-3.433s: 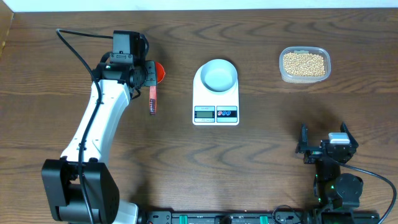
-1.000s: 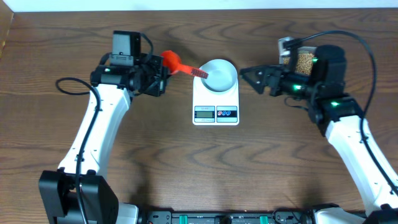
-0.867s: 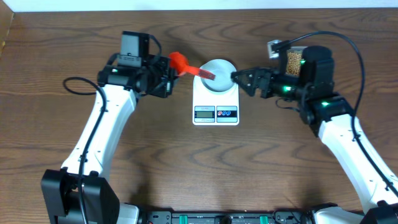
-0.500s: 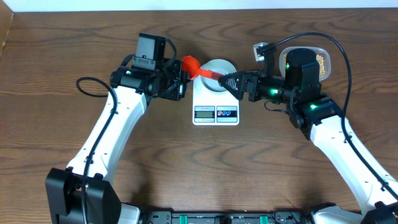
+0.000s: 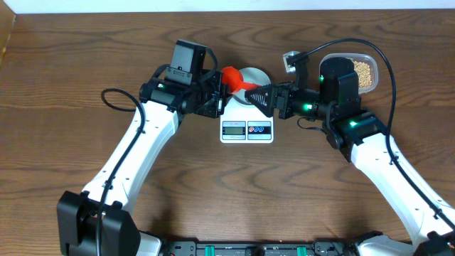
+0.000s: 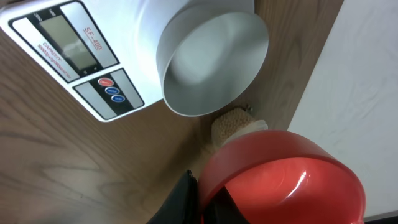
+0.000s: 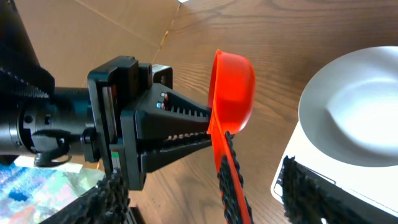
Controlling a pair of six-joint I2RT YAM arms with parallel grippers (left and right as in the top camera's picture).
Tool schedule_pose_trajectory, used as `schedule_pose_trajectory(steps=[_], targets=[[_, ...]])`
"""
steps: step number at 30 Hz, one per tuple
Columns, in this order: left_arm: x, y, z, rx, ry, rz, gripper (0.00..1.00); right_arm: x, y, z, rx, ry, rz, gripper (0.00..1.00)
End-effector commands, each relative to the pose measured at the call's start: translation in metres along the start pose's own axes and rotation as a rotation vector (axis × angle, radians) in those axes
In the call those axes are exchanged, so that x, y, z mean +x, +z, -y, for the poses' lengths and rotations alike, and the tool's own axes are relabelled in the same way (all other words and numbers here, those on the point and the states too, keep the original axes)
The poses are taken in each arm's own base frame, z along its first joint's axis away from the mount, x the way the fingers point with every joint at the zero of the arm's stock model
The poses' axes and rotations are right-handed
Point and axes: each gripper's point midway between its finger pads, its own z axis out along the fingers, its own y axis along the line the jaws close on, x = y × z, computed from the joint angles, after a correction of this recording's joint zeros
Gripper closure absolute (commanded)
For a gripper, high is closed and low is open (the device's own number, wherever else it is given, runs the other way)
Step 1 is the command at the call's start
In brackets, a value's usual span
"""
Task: Scoop item into bowl and weigh 50g on scale
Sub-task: 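Grasp the red scoop handle with the right gripper beside the left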
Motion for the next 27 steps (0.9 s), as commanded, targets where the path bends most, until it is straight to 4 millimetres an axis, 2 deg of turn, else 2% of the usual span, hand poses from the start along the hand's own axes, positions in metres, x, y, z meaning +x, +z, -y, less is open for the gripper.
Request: schedule_pose_trajectory(steps=[1, 8, 16, 27], targets=[[0.009, -0.008, 0.008, 0.029, -0.007, -0.015, 0.93, -0.003, 0.003, -0.008, -0.010, -0.015, 0.002, 0.27], [0.009, -0.008, 0.009, 0.031, -0.019, -0.016, 0.93, -0.002, 0.004, -0.008, -0.010, -0.016, -0.001, 0.42], [0.013, -0.007, 0.009, 0.031, -0.009, -0.022, 0.93, 0.003, 0.010, -0.007, -0.005, -0.035, -0.016, 0.46], [0.014, -0.007, 0.008, 0.028, -0.073, -0.024, 0.93, -0.006, 0.011, 0.010, 0.086, -0.032, 0.039, 0.51]])
